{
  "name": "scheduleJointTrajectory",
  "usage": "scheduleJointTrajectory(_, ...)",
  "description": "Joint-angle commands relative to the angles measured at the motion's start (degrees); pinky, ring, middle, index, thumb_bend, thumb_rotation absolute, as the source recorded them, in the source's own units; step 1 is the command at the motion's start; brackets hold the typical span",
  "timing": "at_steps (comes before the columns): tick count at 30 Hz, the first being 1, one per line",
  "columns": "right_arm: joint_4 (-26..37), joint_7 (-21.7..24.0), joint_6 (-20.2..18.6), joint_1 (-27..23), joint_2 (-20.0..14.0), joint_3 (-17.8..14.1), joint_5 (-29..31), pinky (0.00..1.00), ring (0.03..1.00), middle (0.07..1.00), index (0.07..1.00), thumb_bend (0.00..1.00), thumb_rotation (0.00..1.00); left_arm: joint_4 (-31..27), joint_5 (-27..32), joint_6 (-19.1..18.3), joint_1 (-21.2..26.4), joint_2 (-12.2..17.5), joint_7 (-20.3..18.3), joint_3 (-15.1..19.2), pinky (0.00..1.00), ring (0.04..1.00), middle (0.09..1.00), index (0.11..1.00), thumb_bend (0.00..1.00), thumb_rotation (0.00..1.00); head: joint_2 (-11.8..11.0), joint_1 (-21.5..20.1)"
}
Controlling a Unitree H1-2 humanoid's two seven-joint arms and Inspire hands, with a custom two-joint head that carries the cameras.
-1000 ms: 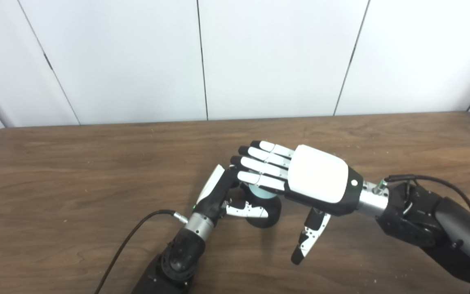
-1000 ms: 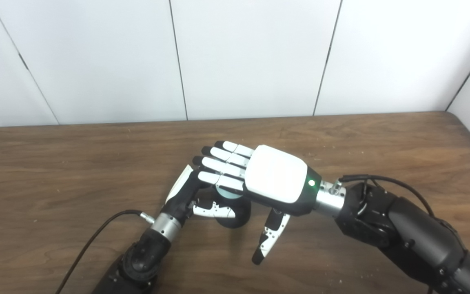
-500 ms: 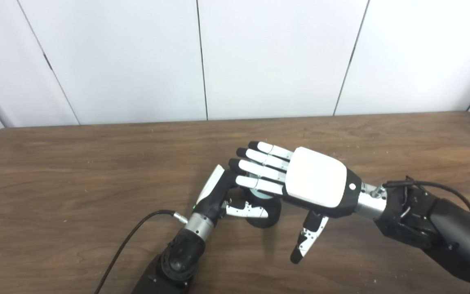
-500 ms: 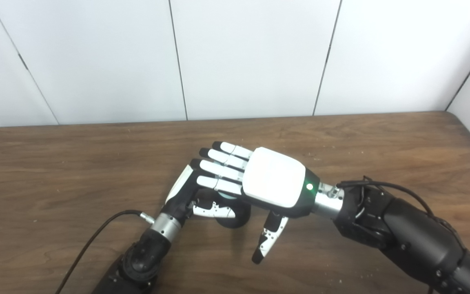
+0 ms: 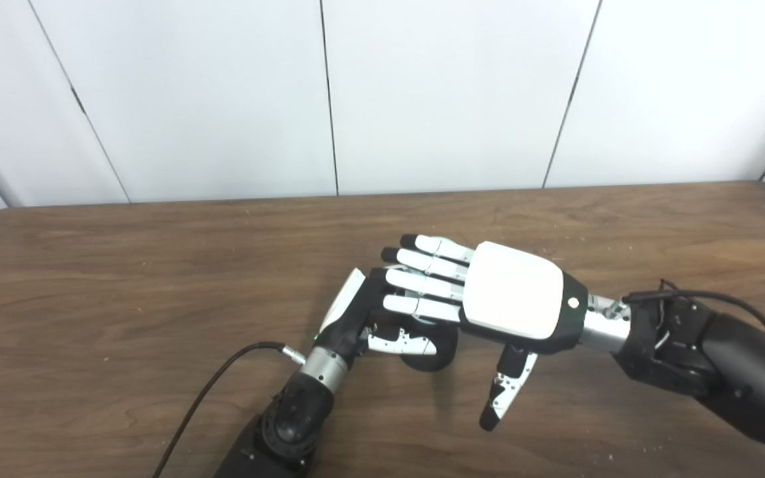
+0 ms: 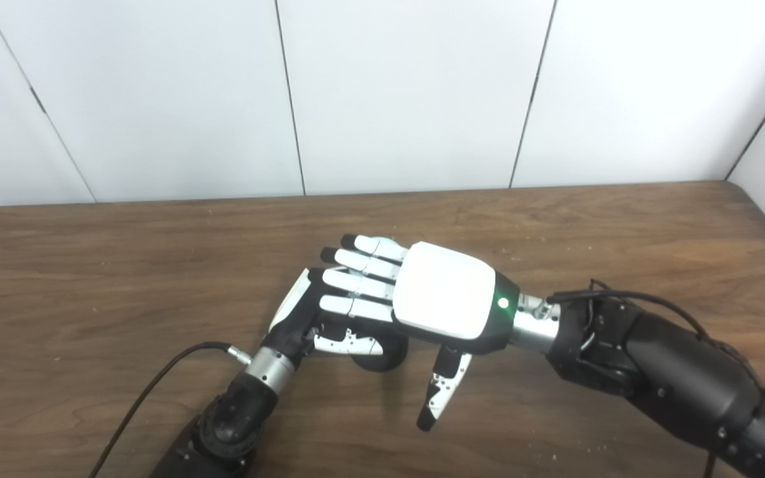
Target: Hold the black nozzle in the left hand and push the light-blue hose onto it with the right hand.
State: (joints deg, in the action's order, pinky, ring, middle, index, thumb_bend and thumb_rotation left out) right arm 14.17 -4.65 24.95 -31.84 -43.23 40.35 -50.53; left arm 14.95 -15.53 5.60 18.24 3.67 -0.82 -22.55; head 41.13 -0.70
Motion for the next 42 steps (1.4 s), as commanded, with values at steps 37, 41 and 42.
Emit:
scheduleJointTrajectory(37,-0.37,27.51,-8.19,7.77,7.56,-13.39,33.83,0.98,1.0,0.999,0.974,0.96,0.6,5.01,-2.41,-9.3,-5.8,1.76,-5.01,-2.25,0.39,0.458,0.472,0.497,0.52,0.0,0.23,0.01)
scheduleJointTrajectory(41,-0.27,28.75,-7.51,7.86,7.84,-13.96,33.18,0.98,1.0,0.999,0.975,0.96,0.6,5.2,-2.34,-9.0,-5.67,1.82,-5.07,-2.27,0.39,0.458,0.472,0.497,0.52,0.0,0.23,-0.01)
scheduleJointTrajectory(42,-0.25,28.98,-6.99,7.8,7.84,-14.01,32.75,0.98,1.0,1.0,0.975,0.96,0.6,5.23,-2.32,-8.94,-5.64,1.82,-5.08,-2.27,0.39,0.456,0.47,0.498,0.52,0.0,0.22,-0.01)
